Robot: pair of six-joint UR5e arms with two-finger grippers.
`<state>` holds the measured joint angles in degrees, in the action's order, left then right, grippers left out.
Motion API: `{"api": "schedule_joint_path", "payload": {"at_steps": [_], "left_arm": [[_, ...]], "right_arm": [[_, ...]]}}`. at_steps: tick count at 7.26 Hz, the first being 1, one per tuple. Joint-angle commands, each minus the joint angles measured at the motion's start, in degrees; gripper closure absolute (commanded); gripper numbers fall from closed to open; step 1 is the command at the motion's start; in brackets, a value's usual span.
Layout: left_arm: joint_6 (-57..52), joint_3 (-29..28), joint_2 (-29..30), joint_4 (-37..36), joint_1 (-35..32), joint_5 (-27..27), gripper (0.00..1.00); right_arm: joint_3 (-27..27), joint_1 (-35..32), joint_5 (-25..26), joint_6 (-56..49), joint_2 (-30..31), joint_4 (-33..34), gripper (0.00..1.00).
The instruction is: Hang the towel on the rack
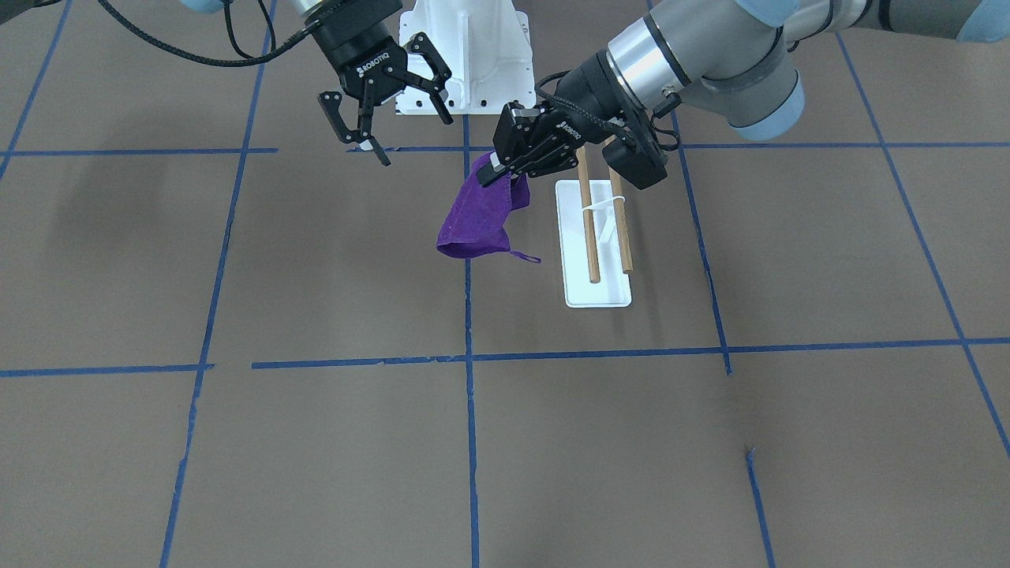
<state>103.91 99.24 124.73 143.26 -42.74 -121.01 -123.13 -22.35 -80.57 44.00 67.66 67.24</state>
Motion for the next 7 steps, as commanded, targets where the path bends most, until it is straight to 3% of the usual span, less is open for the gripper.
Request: {"api": "schedule_joint_path", "payload": {"at_steps": [1,3,4,5,6,7], "left_arm": [[0.07,1.57,0.07,0.0,-0.06,1.81,1.0],[-0.11,5.68,-0.45,0.0,-0.06,8.11,1.0],[-0.45,9.79,-3.07,0.0,3.16,19.55,1.0],[-1.24,12.88,-6.66,-1.22,11.8,34.11,1.0],[-4.29,13.78,-6.87,-7.41,19.02,45.74,1.0],[-5.2,16.66,-6.7,-16.09,21.01,48.29,1.0]], "right_arm": [[-1.5,-0.76,-1.34,-0.06,2.13,0.61,0.0],[-2.46,-4.08,-3.96,-0.14,4.75,0.69,0.0],[-2.29,-11.68,-13.99,-0.23,7.46,1.56,0.0],[-1.16,-20.72,-25.05,-2.15,8.54,4.53,0.0],[-0.1,-26.81,-30.73,-7.82,8.89,8.39,0.0],[0.17,-30.0,-31.66,-13.79,9.51,13.21,0.0]]}}
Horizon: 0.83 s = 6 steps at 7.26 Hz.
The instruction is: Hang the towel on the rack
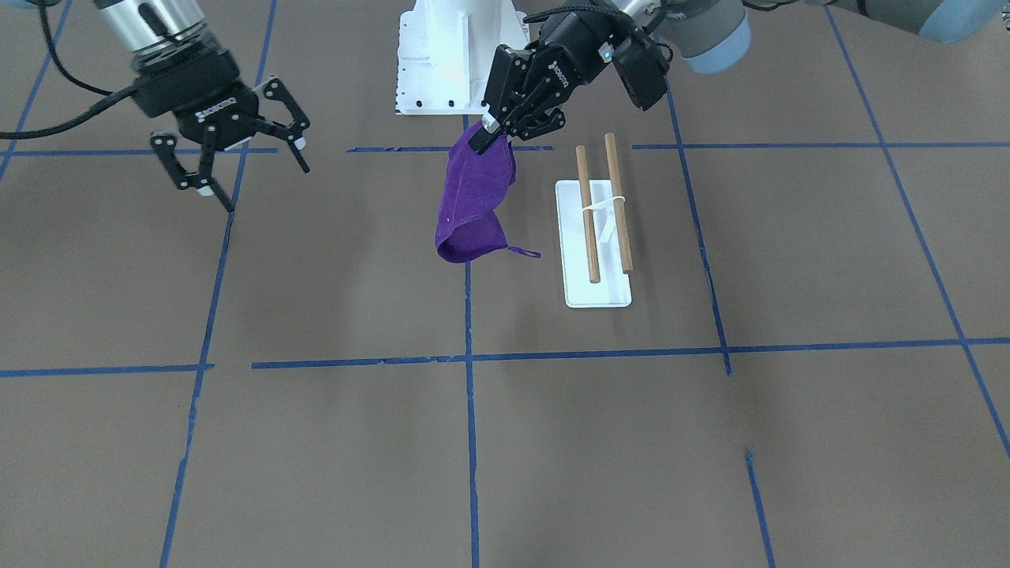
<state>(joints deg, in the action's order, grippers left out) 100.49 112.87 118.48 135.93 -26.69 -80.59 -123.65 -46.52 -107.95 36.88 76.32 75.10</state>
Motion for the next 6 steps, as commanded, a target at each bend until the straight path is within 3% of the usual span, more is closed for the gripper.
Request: {"api": "schedule_joint_path", "payload": {"at_steps": [1,4,6], "left_arm": [[-1.88,6.28,-0.45,-16.5,5.59,8.08,1.0],[-1.18,10.26,-1.32,-32.01,7.52,9.48,1.0],[1.89,11.14,-1.77,-42.01,7.97,9.75,1.0]], "right_arm": [[0.69,-7.26,-4.29,-9.7,1.02,9.41,0.0],[2.09,-10.25,-5.07,-10.08,1.64,11.2,0.0],[5.06,-17.17,-15.75,-10.43,1.03,13.48,0.0]]}}
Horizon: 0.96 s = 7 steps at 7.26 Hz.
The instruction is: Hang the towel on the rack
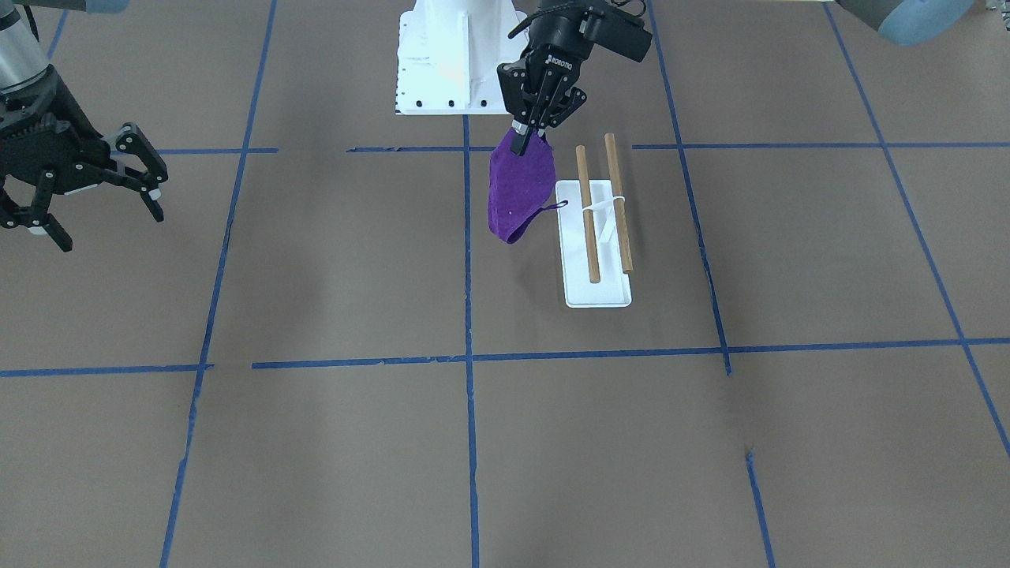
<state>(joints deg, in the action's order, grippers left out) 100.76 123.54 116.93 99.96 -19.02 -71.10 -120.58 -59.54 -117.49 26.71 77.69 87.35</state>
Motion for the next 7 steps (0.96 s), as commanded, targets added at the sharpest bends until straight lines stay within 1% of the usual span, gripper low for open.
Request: {"api": "schedule_joint_path", "payload": {"at_steps": [1,2,3,4,5,6,7], "left_arm": [[1.98,0.48,-0.56,-11.49,0.21,0.26,1.0],[2.07,1.08,-2.83,-14.33,-0.22,0.35,1.0],[2.07,3.61,-7.81,-14.35,-0.66,0.35,1.0],[2.07,5.47,-12.65,-14.35,-3.02,0.35,1.0],[2.07,5.48,-16.44,-14.35,-4.69,0.35,1.0],[1.98,5.22,-18.91,-14.35,-5.49,0.35,1.0],[1.81,4.53,-18.68,-14.27,-5.5,0.35,1.0]], "right_arm": [[4.45,-6.44,-8.27,-0.69,0.0,1.33,0.0],[5.52,-7.59,-8.29,-3.83,0.44,2.21,0.0],[5.7,-8.82,-8.11,-9.08,0.36,5.96,0.0],[6.23,-11.18,-7.94,-14.09,0.27,8.6,0.0],[7.8,-12.95,-8.2,-16.06,0.18,8.98,0.0],[8.6,-13.05,-8.11,-16.86,0.1,8.89,0.0],[8.69,-13.05,-8.2,-16.95,0.01,8.89,0.0]]}}
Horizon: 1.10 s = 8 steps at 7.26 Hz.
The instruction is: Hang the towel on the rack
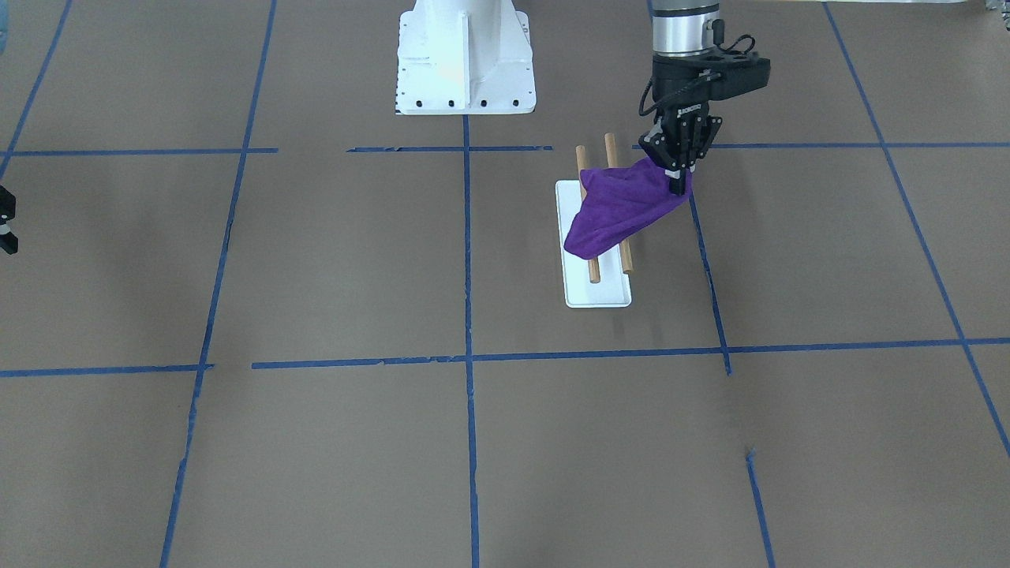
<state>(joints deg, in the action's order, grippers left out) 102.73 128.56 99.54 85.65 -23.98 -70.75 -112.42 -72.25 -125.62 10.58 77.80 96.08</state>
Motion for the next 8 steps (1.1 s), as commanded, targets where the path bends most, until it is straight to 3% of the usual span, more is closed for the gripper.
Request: {"api": "schedule_joint_path", "payload": {"at_steps": [1,3,7,8], "left_arm": [[-0.42,-1.03,-0.23,0.05,-0.28,-0.17,1.0],[-0.52,-1.38,3.88,0.05,0.16,-0.61,1.0],[-0.6,-4.02,4.61,-0.04,0.51,-0.61,1.0],[-0.86,-3.93,4.7,0.05,0.51,-0.7,0.8]], "right_arm": [[0.54,-0.52,-0.06,-0.82,-0.11,0.16,0.0],[0.62,-0.52,-0.06,-0.91,-0.02,0.16,0.0],[0.63,-0.52,-0.15,-0.91,0.33,0.25,0.0],[0.63,-0.61,-0.24,-0.91,0.42,0.25,0.0]]}}
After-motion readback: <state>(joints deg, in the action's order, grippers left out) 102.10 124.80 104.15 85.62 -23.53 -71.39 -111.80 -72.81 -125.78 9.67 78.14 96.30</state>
